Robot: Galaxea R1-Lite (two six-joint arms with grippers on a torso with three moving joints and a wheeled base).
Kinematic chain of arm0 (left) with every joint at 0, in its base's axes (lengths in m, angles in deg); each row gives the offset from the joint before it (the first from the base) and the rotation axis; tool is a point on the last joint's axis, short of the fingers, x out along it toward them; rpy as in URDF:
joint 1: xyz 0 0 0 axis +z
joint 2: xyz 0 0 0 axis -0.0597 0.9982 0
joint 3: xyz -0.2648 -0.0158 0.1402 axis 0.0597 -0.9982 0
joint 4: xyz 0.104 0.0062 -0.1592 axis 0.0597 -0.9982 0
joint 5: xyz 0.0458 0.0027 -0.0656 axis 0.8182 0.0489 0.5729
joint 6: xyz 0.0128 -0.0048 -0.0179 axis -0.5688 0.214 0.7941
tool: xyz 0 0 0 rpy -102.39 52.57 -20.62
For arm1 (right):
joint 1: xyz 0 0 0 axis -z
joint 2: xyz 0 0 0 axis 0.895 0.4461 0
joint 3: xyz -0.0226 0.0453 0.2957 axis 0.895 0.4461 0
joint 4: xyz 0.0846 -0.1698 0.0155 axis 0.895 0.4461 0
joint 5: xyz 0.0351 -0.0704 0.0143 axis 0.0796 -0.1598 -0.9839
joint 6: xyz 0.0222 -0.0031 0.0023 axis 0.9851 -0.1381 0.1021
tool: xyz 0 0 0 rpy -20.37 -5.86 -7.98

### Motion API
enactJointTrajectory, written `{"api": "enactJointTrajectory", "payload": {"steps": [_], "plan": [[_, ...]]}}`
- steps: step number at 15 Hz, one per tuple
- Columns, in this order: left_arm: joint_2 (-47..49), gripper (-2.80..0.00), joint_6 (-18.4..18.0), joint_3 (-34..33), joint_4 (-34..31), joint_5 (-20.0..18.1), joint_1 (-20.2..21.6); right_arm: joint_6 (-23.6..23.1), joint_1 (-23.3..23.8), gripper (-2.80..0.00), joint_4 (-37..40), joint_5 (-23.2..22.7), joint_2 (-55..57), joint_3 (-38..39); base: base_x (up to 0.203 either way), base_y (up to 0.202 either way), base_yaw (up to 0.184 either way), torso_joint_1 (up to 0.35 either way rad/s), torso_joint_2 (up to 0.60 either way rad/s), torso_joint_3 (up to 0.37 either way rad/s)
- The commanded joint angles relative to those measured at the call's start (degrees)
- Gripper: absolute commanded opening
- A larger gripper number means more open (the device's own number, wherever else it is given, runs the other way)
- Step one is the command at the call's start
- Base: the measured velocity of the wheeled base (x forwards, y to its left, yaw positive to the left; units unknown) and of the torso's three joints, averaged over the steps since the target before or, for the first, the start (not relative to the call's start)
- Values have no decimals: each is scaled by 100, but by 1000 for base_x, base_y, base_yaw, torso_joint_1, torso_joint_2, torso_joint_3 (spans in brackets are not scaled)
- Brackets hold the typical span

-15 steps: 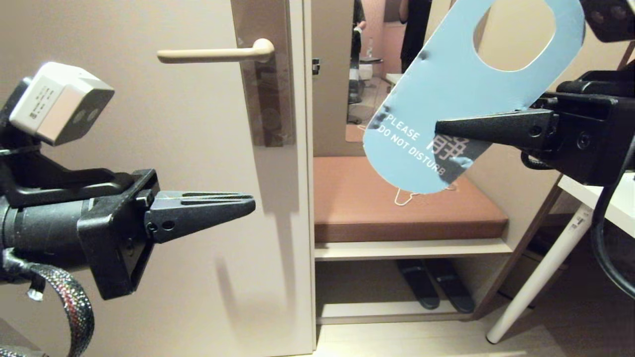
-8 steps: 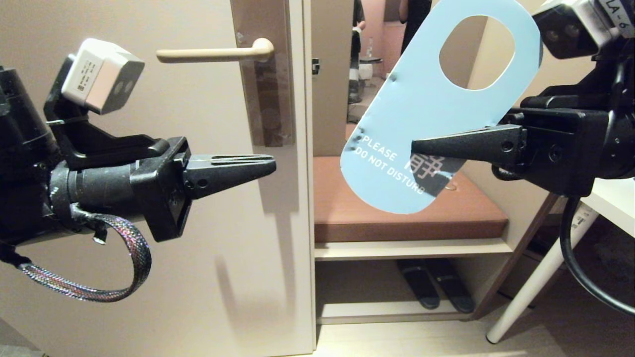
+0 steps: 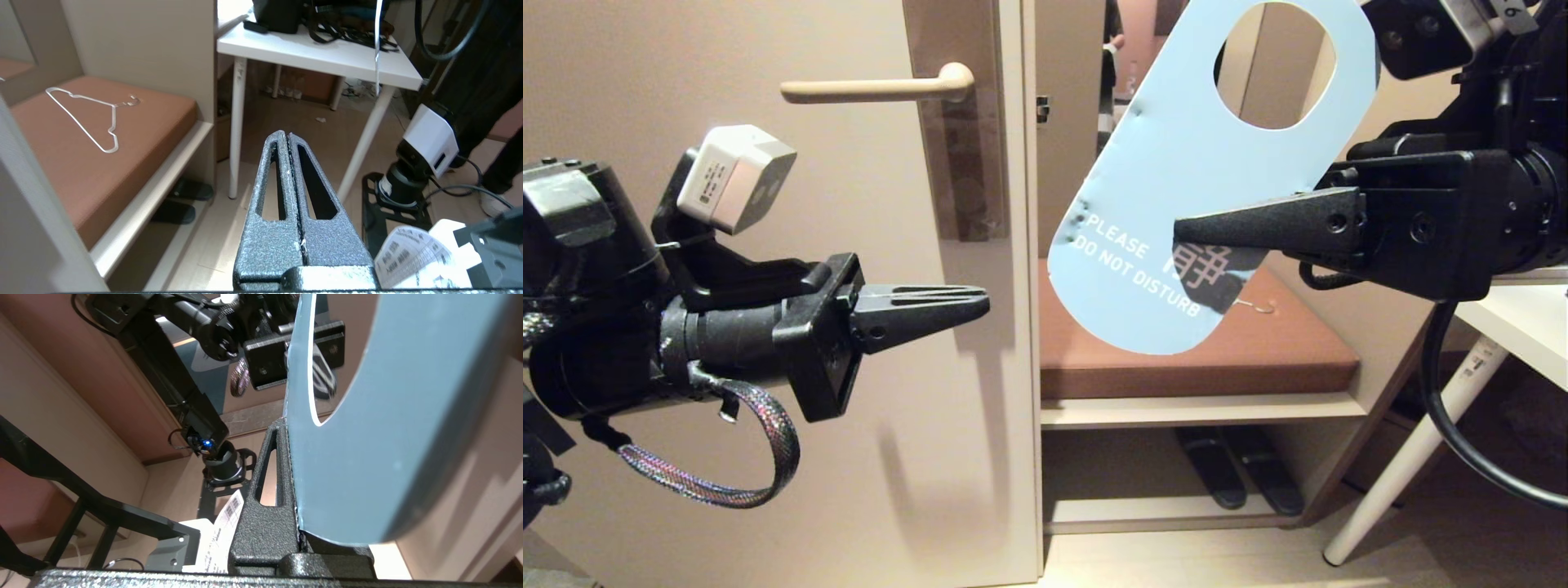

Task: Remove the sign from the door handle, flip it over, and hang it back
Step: Hand it to the other hand

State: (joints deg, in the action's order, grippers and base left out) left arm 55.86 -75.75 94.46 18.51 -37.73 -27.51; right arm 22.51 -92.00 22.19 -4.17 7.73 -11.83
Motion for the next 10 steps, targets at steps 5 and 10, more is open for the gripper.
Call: {"api": "enactJointTrajectory", "payload": {"steps": [5, 10], "plan": [[-31, -280, 25, -154, 67, -58, 0, 28, -16, -280, 33, -350, -40, -10, 0, 0, 0, 0, 0, 0], [-92, -280, 69, -119, 67, -155, 0, 108, -187, -280, 200, -604, -73, 25, 0, 0, 0, 0, 0, 0]]}}
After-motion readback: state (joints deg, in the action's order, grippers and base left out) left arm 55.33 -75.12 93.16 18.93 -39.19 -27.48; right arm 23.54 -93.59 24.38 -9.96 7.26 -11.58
